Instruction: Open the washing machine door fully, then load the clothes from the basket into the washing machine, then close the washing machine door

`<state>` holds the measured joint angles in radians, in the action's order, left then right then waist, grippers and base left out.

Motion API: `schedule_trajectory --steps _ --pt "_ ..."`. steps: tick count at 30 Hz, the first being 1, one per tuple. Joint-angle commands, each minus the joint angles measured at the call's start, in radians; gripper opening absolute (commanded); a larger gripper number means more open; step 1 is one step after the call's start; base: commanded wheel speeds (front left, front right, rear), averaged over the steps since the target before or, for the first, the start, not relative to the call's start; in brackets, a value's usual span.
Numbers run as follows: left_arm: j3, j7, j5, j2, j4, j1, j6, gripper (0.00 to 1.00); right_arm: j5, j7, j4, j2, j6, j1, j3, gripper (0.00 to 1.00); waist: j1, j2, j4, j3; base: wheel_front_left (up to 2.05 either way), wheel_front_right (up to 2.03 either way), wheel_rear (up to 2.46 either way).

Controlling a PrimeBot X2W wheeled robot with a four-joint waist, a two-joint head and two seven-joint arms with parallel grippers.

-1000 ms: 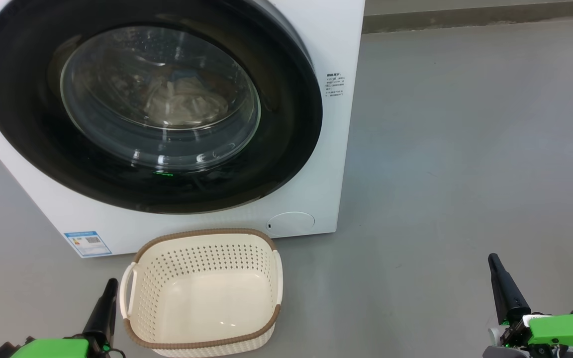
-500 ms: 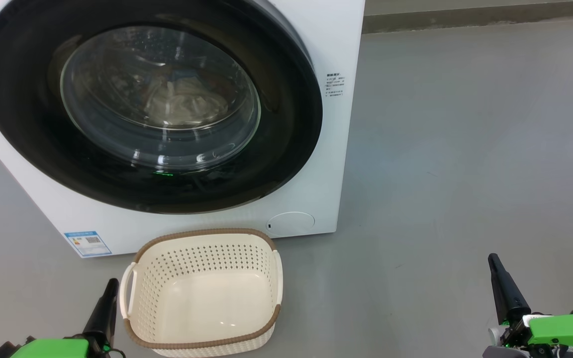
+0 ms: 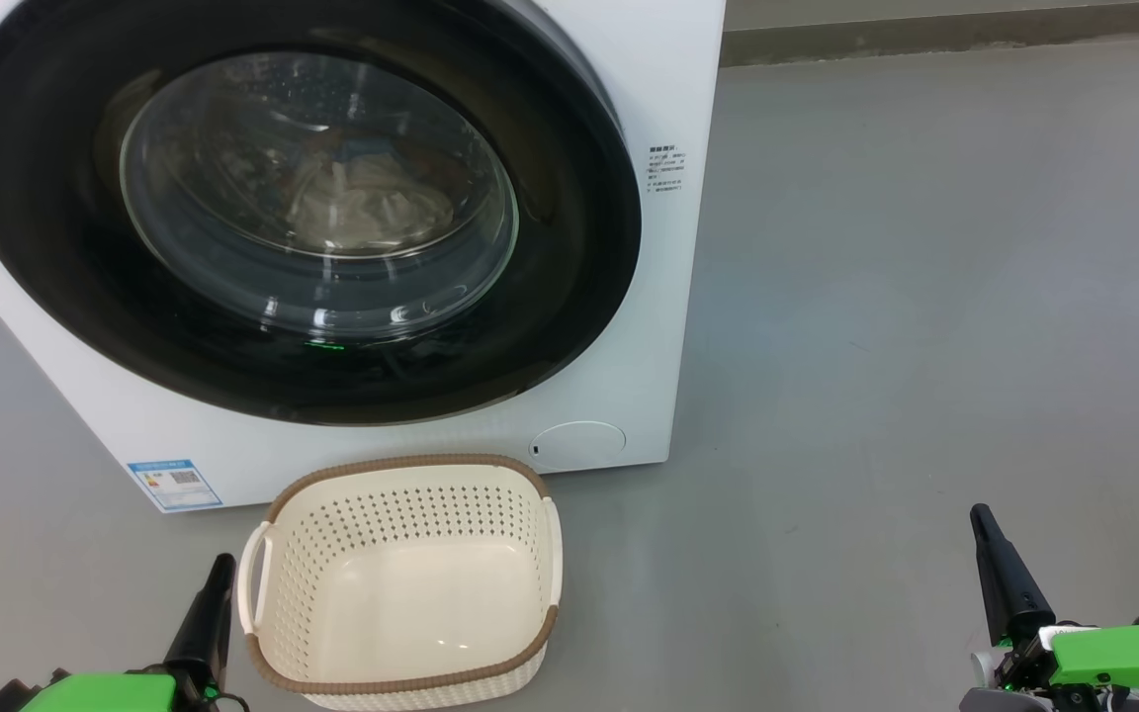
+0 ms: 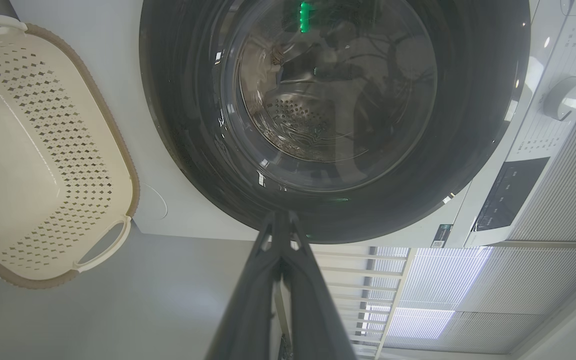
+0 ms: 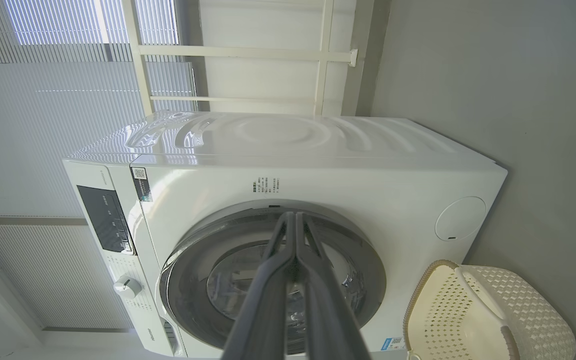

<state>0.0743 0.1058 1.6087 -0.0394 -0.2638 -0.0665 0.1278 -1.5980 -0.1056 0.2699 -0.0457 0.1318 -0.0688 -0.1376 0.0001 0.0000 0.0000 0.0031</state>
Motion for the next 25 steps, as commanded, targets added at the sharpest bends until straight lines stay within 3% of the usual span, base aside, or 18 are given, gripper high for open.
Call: schedule_trajectory --steps 1,25 --pt "0.034 0.003 0.004 -0.015 0.019 -0.041 0.003 0.0 -0.011 -0.008 -0.025 -0.004 -0.001 -0.039 0.024 0.0 0.0 0.0 0.0 0.0 0.0 0.0 0.0" --pt "0.036 0.005 0.003 -0.014 0.019 -0.041 0.003 0.0 -0.011 -0.008 -0.025 -0.004 -0.001 -0.039 0.024 0.0 -0.0001 0.0 0.0 0.0 0.0 0.0 0.0"
